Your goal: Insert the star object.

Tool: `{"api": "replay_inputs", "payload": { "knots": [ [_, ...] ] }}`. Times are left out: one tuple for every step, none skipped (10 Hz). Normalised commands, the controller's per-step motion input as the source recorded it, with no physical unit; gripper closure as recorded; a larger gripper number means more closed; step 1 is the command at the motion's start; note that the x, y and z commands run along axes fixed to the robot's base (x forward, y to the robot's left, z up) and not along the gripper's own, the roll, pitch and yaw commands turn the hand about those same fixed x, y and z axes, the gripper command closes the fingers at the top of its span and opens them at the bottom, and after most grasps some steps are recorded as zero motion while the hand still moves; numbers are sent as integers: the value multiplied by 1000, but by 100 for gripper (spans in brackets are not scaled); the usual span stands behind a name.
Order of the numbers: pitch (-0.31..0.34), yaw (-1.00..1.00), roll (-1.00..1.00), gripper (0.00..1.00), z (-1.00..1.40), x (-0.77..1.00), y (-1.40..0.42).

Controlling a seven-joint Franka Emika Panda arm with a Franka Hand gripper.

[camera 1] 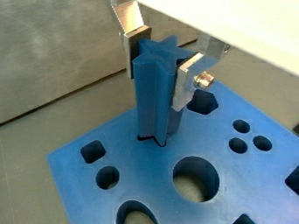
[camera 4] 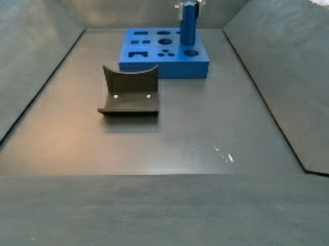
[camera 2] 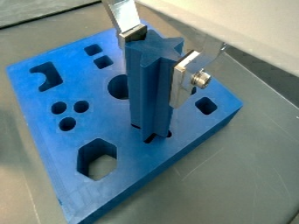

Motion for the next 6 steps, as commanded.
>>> {"api": "replay_inputs", "payload": {
  "knots": [
    [-1, 314, 0, 100, -394, 0, 0],
    [-4, 306, 0, 100, -411, 0, 0],
    [-13, 306, 6, 100, -417, 0, 0],
    [-13, 169, -3, 100, -406, 0, -17],
    [-14, 6, -47, 100, -443, 40, -23],
    [-17, 0, 0, 100, -491, 66, -11]
  ]
}}
